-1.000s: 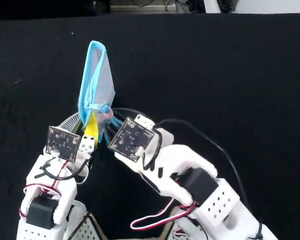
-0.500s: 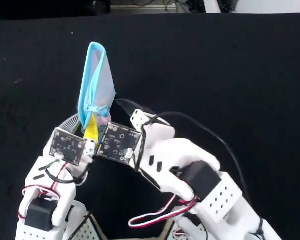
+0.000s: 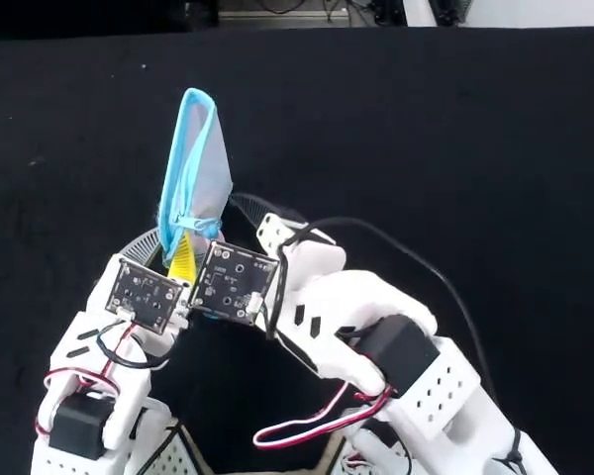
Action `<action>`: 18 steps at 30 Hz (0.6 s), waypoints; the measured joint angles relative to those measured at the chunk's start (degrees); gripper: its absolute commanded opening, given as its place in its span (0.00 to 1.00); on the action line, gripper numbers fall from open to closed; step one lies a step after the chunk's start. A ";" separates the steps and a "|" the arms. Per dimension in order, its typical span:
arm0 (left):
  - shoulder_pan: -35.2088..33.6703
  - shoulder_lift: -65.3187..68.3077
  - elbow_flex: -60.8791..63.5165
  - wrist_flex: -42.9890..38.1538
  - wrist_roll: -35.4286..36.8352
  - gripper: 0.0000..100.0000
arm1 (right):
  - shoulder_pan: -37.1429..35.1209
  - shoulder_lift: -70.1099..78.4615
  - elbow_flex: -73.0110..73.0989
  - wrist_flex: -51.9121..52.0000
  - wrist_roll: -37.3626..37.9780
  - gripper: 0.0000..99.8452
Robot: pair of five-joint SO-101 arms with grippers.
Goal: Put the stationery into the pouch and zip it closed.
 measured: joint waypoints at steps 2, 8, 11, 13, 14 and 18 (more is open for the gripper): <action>0.00 0.00 0.00 0.00 0.00 0.03 | 0.00 0.00 0.00 0.00 0.09 0.18; 0.00 0.00 0.00 0.00 0.00 0.03 | -4.31 0.26 0.00 0.00 0.09 0.18; 0.00 0.00 -0.09 0.88 0.00 0.03 | -4.92 0.26 0.00 -0.35 0.09 0.18; 0.00 0.00 -0.09 1.23 0.00 0.03 | -4.92 0.26 0.00 -0.35 0.09 0.18; 0.00 0.00 -0.09 1.23 0.00 0.03 | -4.92 0.26 0.00 -0.35 0.09 0.18; 0.00 0.00 -0.09 1.23 0.00 0.03 | -4.92 0.26 0.00 -0.35 0.09 0.18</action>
